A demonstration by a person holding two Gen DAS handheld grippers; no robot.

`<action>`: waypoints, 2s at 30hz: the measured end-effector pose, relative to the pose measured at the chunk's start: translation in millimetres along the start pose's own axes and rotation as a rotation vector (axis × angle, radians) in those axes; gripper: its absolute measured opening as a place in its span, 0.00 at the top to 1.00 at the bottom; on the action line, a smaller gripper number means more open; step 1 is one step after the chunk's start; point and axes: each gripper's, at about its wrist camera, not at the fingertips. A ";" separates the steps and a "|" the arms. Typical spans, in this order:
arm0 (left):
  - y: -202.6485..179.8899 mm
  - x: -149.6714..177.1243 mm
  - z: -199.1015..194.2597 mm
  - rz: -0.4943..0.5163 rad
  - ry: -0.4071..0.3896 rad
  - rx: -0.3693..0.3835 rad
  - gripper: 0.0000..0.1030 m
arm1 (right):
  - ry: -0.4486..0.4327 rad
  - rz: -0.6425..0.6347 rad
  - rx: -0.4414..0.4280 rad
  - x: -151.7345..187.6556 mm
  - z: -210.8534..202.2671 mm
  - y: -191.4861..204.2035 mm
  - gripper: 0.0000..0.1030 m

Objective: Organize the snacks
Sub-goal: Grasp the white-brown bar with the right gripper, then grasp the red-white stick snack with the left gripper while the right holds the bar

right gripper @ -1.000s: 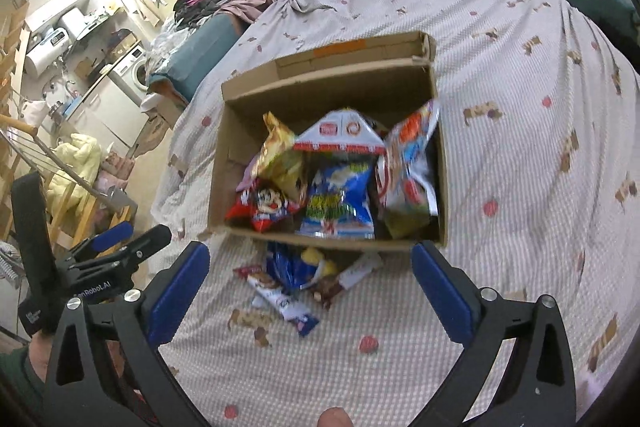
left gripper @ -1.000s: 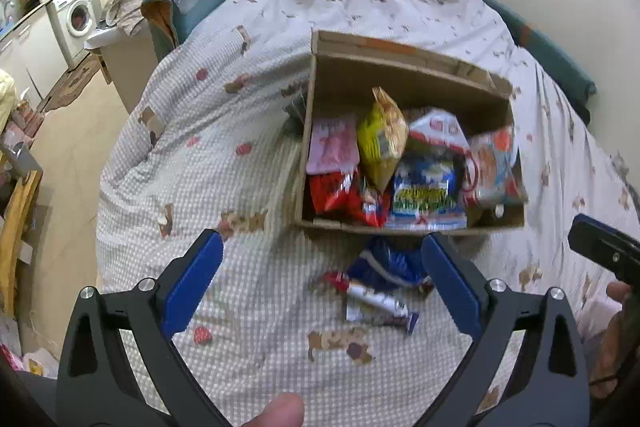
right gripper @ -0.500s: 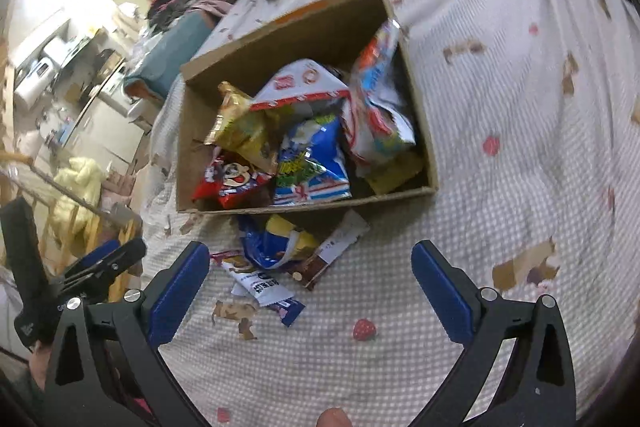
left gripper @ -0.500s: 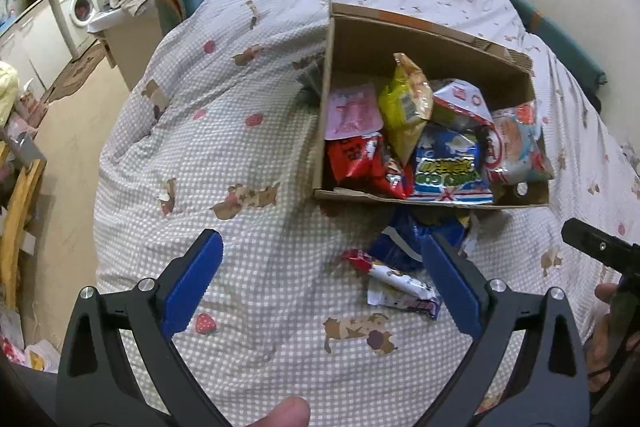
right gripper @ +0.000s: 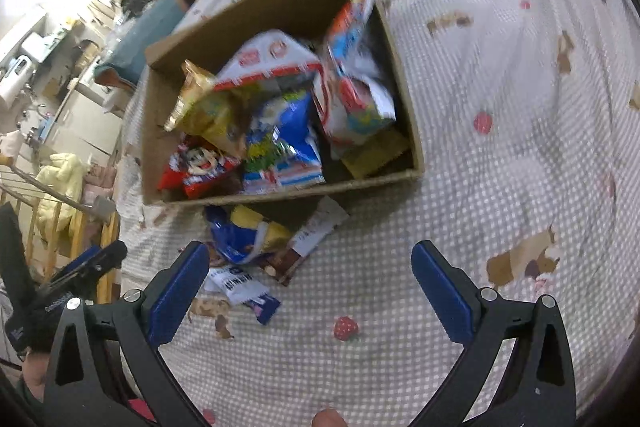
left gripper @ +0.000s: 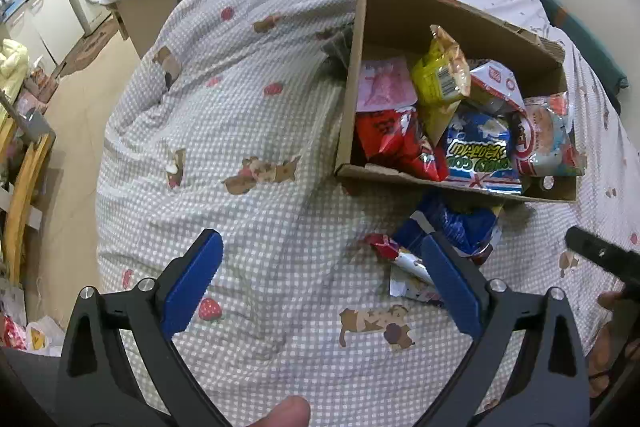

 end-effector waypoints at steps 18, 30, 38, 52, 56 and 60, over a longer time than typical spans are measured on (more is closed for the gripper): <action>-2.3 3.6 3.8 0.002 0.019 0.008 0.04 | 0.220 0.061 0.050 -16.2 96.6 1.6 0.52; 5.9 7.9 13.7 -0.053 0.083 0.055 0.05 | 0.204 0.017 0.015 12.6 35.2 -2.0 0.82; -9.4 9.6 41.5 -0.114 0.235 0.204 0.28 | 0.129 0.039 -0.103 33.3 -5.6 -13.1 0.82; -53.2 5.3 101.0 -0.143 0.329 0.190 0.64 | 0.063 0.076 -0.170 22.0 -28.6 -27.1 0.82; -58.2 7.1 92.7 -0.122 0.298 0.191 0.80 | 0.064 0.076 -0.179 20.7 -30.6 -25.6 0.82; -59.4 6.7 79.9 -0.118 0.268 0.188 0.86 | 0.061 0.067 -0.186 20.5 -26.1 -17.7 0.82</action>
Point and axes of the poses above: each gripper's, at about its wrist camera, not at the fingertips, and z roughly the way its jaws point, y to its left, x to its underside, and after that the axes turned 1 degree about y, right-handed
